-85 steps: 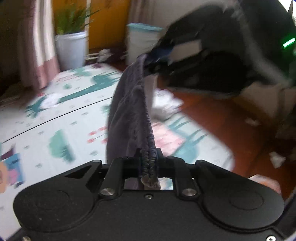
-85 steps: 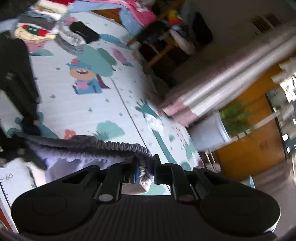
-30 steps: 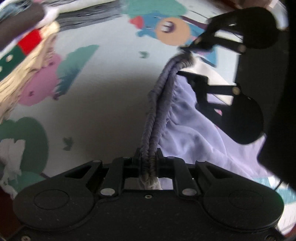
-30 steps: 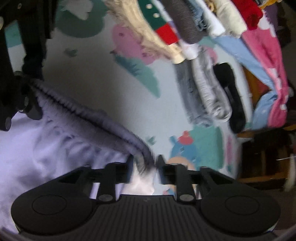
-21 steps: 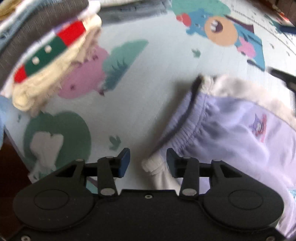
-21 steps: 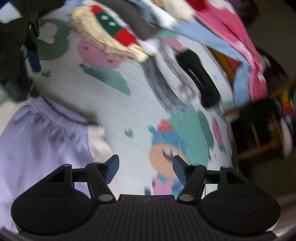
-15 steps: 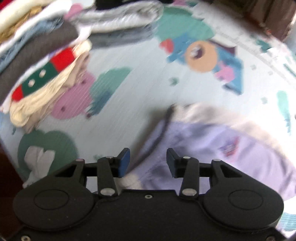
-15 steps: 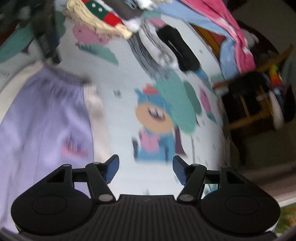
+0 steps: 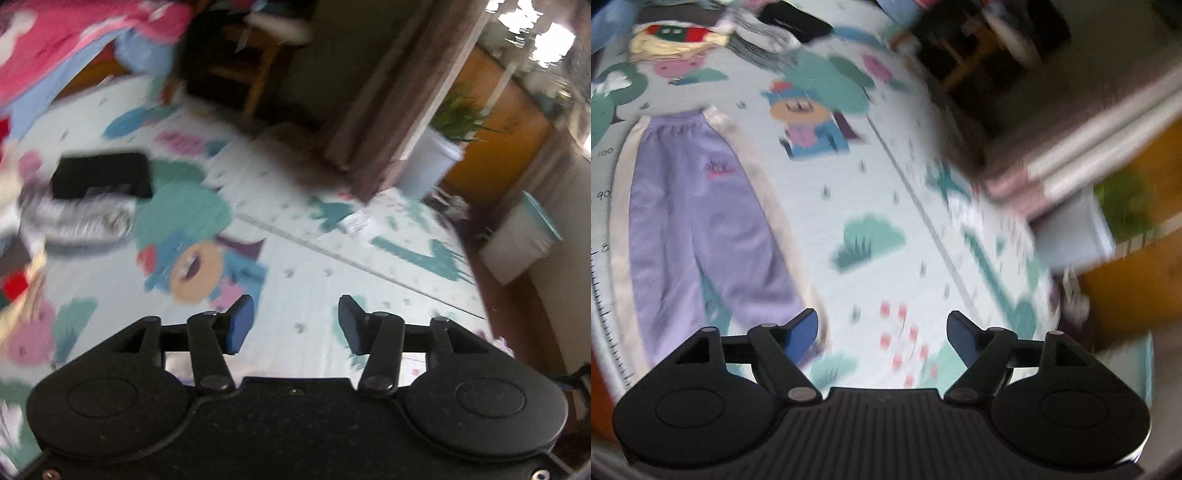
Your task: Fold clothes
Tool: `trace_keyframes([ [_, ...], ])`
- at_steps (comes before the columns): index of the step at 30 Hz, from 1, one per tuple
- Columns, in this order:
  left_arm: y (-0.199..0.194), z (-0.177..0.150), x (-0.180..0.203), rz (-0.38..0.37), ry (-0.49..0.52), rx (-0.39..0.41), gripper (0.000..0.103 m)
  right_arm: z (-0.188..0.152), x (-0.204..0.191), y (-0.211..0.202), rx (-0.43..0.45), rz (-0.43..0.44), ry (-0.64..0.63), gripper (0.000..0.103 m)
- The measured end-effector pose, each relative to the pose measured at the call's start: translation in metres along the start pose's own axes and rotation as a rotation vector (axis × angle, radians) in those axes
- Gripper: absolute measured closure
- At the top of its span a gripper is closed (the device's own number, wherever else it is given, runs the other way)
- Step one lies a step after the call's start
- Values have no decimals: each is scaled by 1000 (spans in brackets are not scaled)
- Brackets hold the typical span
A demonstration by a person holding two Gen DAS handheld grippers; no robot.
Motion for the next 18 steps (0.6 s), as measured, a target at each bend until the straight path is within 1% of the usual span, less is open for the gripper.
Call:
trace_keyframes([
  [1, 5, 4, -1, 18, 66, -23, 50, -6, 12, 2, -19, -14, 51, 28],
  [3, 15, 12, -2, 53, 197, -69, 50, -15, 37, 4, 3, -9, 208, 29],
  [6, 29, 25, -4, 107, 393, -137, 50, -30, 58, 30, 55, 87, 448, 31],
  [7, 37, 26, -7, 129, 457, -159, 50, -33, 61, 43, 56, 117, 496, 32],
  [8, 50, 20, -15, 154, 515, -182, 50, -34, 60, 61, 15, 146, 480, 40],
  [9, 64, 14, -24, 175, 570, -210, 50, -34, 60, 78, -16, 160, 464, 45],
  [10, 78, 6, -33, 190, 623, -239, 50, -35, 60, 91, -25, 152, 459, 45],
  [12, 107, -8, -55, 196, 692, -289, 50, -38, 57, 124, -38, 202, 483, 46],
  [14, 138, -23, -79, 179, 713, -339, 50, -41, 46, 154, -60, 249, 466, 46],
  [16, 168, -36, -100, 171, 708, -392, 51, -44, 33, 182, -85, 285, 434, 46],
  [18, 193, -47, -117, 169, 688, -425, 52, -49, 24, 207, -100, 313, 446, 46],
])
Point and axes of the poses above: each gripper's, at about its wrist camera, not at the fingertips, and y roughly the way its jaws point, x to its right, z to its top, the point moved 1 cm from there along y, roughly the way its jaws point, and after that the axes turned 3 degrees about -x, right-handed, at the moved point
